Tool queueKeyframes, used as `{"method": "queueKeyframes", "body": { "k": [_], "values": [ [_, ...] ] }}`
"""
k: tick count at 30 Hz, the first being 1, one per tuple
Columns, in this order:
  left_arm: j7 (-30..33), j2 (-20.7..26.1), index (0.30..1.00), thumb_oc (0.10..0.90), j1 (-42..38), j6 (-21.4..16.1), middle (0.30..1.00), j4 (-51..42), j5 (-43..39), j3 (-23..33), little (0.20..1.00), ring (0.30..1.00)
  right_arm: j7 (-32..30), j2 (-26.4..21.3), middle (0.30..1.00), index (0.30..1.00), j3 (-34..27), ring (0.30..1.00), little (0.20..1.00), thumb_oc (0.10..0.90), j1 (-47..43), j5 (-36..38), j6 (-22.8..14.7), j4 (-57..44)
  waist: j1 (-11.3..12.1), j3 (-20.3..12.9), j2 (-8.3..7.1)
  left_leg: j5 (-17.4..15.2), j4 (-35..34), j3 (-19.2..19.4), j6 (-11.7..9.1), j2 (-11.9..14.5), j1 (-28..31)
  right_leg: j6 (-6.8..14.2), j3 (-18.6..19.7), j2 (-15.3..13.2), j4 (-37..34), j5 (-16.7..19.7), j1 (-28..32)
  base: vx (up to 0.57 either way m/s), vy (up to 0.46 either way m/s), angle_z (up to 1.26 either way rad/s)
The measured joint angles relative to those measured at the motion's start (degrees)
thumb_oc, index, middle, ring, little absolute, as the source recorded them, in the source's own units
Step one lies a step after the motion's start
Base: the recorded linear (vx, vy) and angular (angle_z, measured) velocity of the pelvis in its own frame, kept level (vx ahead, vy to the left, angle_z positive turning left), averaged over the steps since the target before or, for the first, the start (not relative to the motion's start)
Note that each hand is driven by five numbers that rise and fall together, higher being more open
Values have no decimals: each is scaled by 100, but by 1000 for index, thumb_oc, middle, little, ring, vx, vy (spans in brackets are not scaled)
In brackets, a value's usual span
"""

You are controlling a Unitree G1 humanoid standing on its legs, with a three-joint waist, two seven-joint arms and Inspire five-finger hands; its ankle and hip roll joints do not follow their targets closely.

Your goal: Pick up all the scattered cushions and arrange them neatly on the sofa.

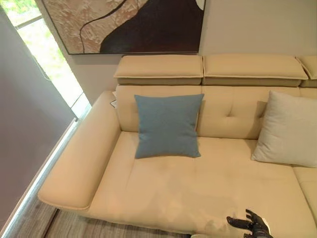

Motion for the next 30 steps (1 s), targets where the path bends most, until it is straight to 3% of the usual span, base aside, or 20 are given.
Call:
{"method": "queueKeyframes", "body": {
  "k": [1,2,3,5,6,7,8,9,10,11,12,13,14,15,17,19,20,21,25,30],
  "values": [
    [-2,12,900,800,22,-18,900,-60,1,-68,900,900,14,86,900,900,22,900,900,800,-39,0,78,97,21,-19,-110,63,-127,11,83,-102,50,49,36,-93,11,-39,-33,-200,170,16],
    [52,39,900,800,19,-28,900,-195,-12,-267,900,900,7,246,900,900,32,900,900,800,65,-1,81,225,38,-48,-346,120,-65,-3,145,-312,-44,170,70,-347,-51,102,-27,-110,125,17],
    [67,99,900,800,30,-23,900,-271,2,-478,900,900,29,339,900,900,42,900,900,800,96,-2,129,453,18,-60,-398,92,-135,-77,366,-438,-14,336,26,-486,-82,38,4,-300,247,16],
    [87,128,900,800,77,-72,900,-283,16,-530,900,900,42,419,900,900,20,900,900,800,276,4,238,463,25,-134,-487,204,-107,-9,428,-566,-103,496,119,-483,-159,-123,-29,-432,253,2],
    [108,216,900,800,15,-71,900,-284,82,-651,900,900,0,538,900,900,-206,900,900,800,317,53,209,601,2,-100,-675,226,116,17,416,-805,-235,475,117,-676,-307,309,3,-388,135,0],
    [91,252,900,800,-56,-67,900,-292,155,-683,900,900,-28,587,900,900,-314,900,900,800,266,151,226,669,-4,-25,-689,165,319,27,462,-836,-371,450,128,-766,-346,692,-49,-284,89,-18],
    [111,253,900,800,-108,-72,900,-286,230,-700,900,900,-28,623,900,900,-299,900,900,800,199,241,246,783,51,82,-699,85,624,212,522,-919,-558,295,48,-718,-517,1168,-127,-509,171,-68],
    [124,282,900,800,-176,-58,900,-236,255,-689,900,900,-16,721,900,900,-244,900,900,800,-15,297,244,858,-4,302,-741,-52,1080,461,628,-989,-846,245,-77,-653,-907,1906,-206,-491,147,-74],
    [130,337,900,800,-184,-63,900,-227,272,-678,900,900,-33,812,900,900,-219,900,900,800,-20,316,202,870,-42,291,-818,-66,1308,585,812,-1116,-1013,-32,-205,-635,-1049,2132,-206,-483,147,-173],
    [171,357,900,800,-132,-137,900,-242,309,-580,900,900,-58,846,900,900,-185,900,900,800,-333,322,185,954,375,401,-667,-5,1124,915,944,-942,-1063,-327,-605,-429,-866,2151,-552,-166,32,-136],
    [262,343,900,800,-232,-105,900,-75,449,-441,900,900,-54,832,900,900,-181,900,900,800,-370,338,226,961,271,421,-548,18,1123,883,967,-822,-1045,-403,-737,-339,-219,1210,-525,-119,2,-120],
    [313,255,900,800,-251,-62,900,5,555,-353,900,900,-58,784,900,900,-186,900,900,800,-223,337,248,988,282,337,-303,75,961,796,989,-672,-1008,-135,-680,-269,564,442,-472,-168,-5,-15],
    [339,238,900,800,-186,-61,900,10,603,-344,900,900,-71,761,900,900,-187,900,900,800,-140,337,278,1074,386,286,-163,214,753,845,910,-542,-887,158,-627,-228,1055,24,-335,-163,-23,-38],
    [369,300,900,800,-111,-46,900,7,628,-332,900,900,-92,764,900,900,-189,900,900,800,-80,337,303,1080,470,271,-137,401,535,975,863,-454,-750,337,-602,-292,1447,-424,-49,-171,-33,-63],
    [450,422,900,800,37,5,900,59,618,-282,900,900,-106,772,900,900,-185,900,900,800,-52,339,304,1073,601,222,-251,507,399,1148,798,-409,-745,548,-541,-473,1665,-1013,274,-116,-47,-53],
    [482,496,900,800,128,11,900,75,603,-280,900,900,-121,778,900,900,-156,900,900,800,-35,338,302,1078,655,176,-394,592,310,1179,664,-397,-754,577,-550,-447,1030,-1147,761,-40,-103,-22],
    [480,518,900,800,153,6,900,66,546,-270,900,900,-121,800,900,900,-152,900,900,800,61,339,299,1097,699,132,-518,678,289,1185,569,-407,-764,367,-539,-348,419,-1182,1090,-46,-156,1],
    [466,421,900,800,171,7,900,57,455,-215,900,900,-125,757,900,900,-144,900,900,800,81,337,307,1138,698,115,-452,727,261,1119,492,-270,-740,218,-629,-194,63,-990,1269,-28,-130,5],
    [452,245,900,800,277,2,900,-70,205,-183,900,900,-116,703,900,900,-56,900,900,800,110,336,305,1157,697,-84,-408,1008,-145,1094,244,-59,-615,60,-627,83,-102,-973,1288,-50,-105,-1],
    [466,215,900,800,265,-3,900,-168,93,-195,900,900,-189,639,900,900,79,900,900,800,114,331,304,1028,696,-179,-291,1297,-618,1077,173,62,-479,-50,-651,243,-218,-951,1306,-50,-77,0]
  ]
}}
